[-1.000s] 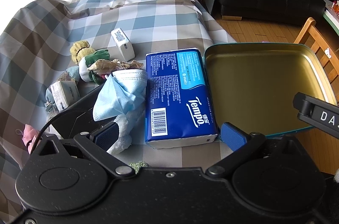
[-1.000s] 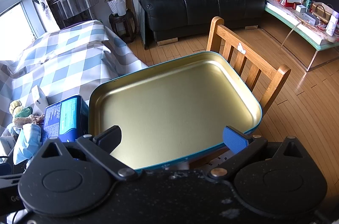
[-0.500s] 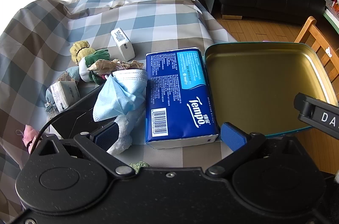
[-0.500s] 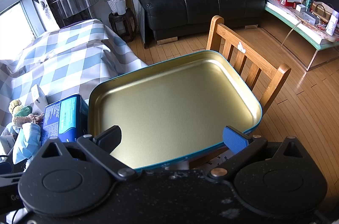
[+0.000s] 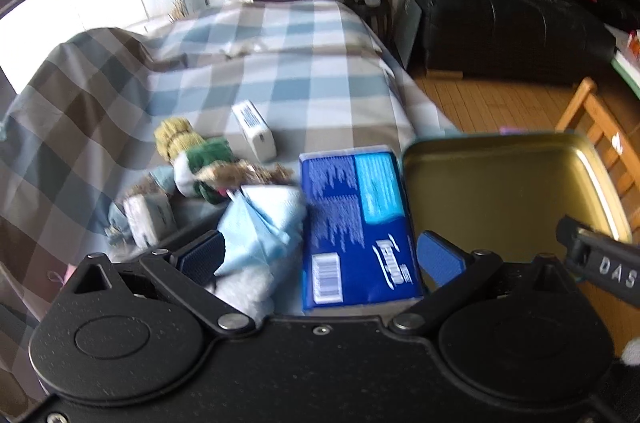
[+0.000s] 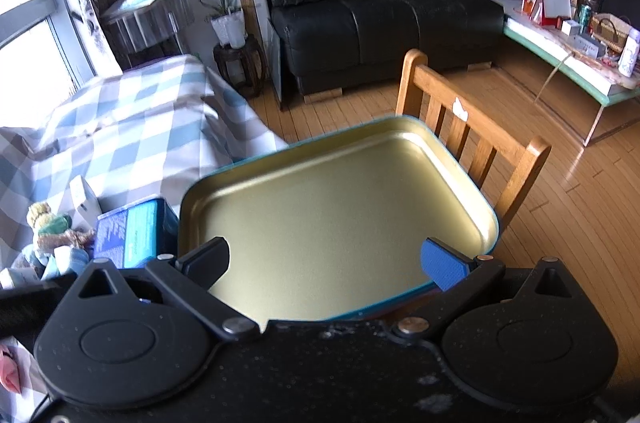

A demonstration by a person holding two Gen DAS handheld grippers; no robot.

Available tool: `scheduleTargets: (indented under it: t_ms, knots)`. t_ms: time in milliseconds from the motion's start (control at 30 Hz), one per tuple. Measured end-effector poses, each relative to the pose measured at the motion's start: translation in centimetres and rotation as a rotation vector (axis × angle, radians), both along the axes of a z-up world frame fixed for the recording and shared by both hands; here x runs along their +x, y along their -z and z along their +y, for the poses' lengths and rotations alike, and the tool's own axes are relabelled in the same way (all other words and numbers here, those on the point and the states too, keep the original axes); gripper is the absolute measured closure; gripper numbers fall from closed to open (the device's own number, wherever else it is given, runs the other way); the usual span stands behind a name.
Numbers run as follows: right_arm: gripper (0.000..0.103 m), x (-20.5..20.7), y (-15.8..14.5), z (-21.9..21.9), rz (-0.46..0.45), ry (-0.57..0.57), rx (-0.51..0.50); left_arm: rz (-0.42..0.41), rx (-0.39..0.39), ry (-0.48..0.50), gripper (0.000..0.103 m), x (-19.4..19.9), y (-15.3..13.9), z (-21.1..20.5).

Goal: Organize soft objects
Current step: 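Move the left tool to the pink pouch while the right tool approaches the green scrubber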

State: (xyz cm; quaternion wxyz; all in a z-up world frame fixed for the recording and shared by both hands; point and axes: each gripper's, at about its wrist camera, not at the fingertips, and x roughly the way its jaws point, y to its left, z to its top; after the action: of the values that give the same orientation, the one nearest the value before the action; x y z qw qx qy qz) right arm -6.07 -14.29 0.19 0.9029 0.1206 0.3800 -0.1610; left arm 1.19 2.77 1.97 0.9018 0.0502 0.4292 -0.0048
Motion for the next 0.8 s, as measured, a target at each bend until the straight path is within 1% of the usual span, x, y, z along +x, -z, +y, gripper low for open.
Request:
scheduleTargets:
  t_ms: [100, 267, 333, 400, 533, 633, 733, 800]
  knots:
    - [0.0, -0.5, -0.9, 0.2, -0.057, 0.013, -0.035, -0.058, -0.013, -0.04, 0.004, 0.4, -2.3, 1.8]
    - [0.0, -1.9, -2.5, 0.9, -0.192, -0.01, -0.077, -0.15, -0.032, -0.114, 0.004, 0.4, -6.0, 5.5]
    - [0.0, -2.3, -2.9, 1.2, -0.227, -0.033, -0.077, -0.178, -0.029, -0.138, 0.004, 0.2, -7.0, 6.8]
    - [0.0, -2.5, -3.3, 1.6, -0.247, -0.06, -0.078, -0.188, -0.026, -0.164, 0.004, 0.0, -7.7, 8.5]
    - [0.0, -2.8, -3.6, 2.9, -0.256, -0.124, -0.086, -0.188, -0.022, -0.229, 0.004, -0.5, -8.0, 11.7]
    - [0.0, -2.9, -3.5, 4.4, -0.254, -0.183, -0.111, -0.194, 0.012, -0.287, 0.004, -1.3, -7.8, 13.9]
    - [0.0, -3.3, -3.3, 5.9, -0.246, -0.249, -0.123, -0.169, 0.043, -0.327, 0.004, -1.8, -7.2, 15.8]
    - [0.001, -3.6, -3.3, 6.8, -0.228, -0.299, -0.117, -0.137, 0.045, -0.348, 0.004, -2.0, -6.6, 17.0]
